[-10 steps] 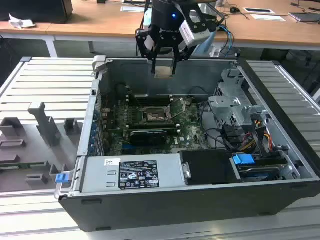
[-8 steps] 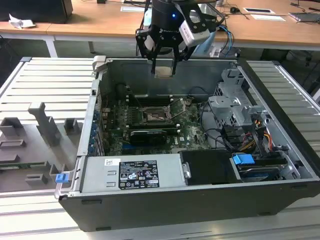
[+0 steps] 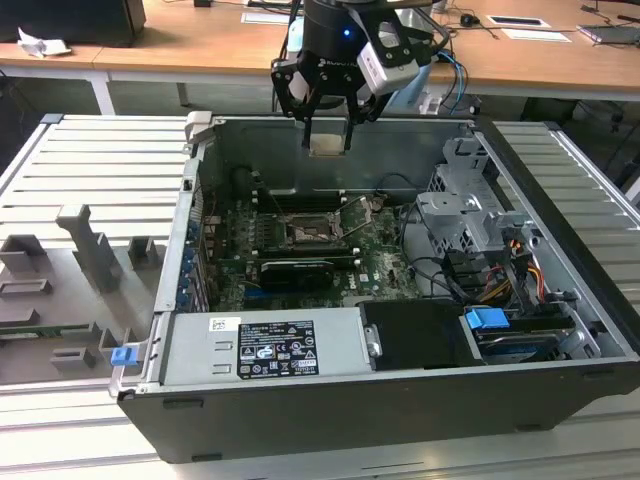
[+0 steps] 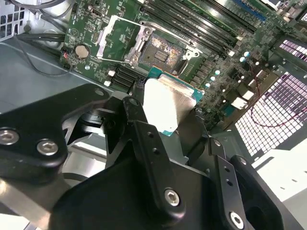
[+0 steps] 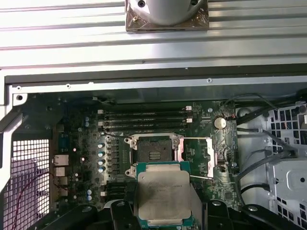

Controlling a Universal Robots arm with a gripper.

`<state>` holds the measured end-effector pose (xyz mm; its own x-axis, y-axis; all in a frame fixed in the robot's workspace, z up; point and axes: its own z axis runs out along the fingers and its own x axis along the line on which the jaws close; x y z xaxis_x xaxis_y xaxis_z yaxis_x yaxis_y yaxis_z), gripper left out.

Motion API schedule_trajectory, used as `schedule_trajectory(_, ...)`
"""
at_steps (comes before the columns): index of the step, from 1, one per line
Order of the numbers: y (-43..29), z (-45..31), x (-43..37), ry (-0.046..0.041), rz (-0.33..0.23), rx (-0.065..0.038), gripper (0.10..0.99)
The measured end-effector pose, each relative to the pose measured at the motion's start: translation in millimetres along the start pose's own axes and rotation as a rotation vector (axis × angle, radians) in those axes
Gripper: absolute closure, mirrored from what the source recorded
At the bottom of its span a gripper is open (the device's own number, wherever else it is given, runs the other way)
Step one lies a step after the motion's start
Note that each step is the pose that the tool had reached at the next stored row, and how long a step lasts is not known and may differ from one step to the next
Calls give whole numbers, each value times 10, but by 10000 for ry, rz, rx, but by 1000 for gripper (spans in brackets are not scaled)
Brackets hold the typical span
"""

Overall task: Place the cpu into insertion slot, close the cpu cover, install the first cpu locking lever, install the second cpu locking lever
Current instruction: 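Place the cpu into insertion slot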

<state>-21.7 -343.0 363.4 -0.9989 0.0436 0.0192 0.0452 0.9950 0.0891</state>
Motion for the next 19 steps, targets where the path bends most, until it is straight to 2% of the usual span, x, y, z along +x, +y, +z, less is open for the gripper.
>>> schedule_trajectory(7, 0, 2, 0, -14, 152, -3, 561)
schedule_trajectory(10, -1, 4, -1, -56, 626, -11, 561)
schedule_trajectory(16, -3, 35, -4, -66, 754, -9, 561)
schedule_trajectory(19, -3, 38, -5, -115, 1302, -18, 561)
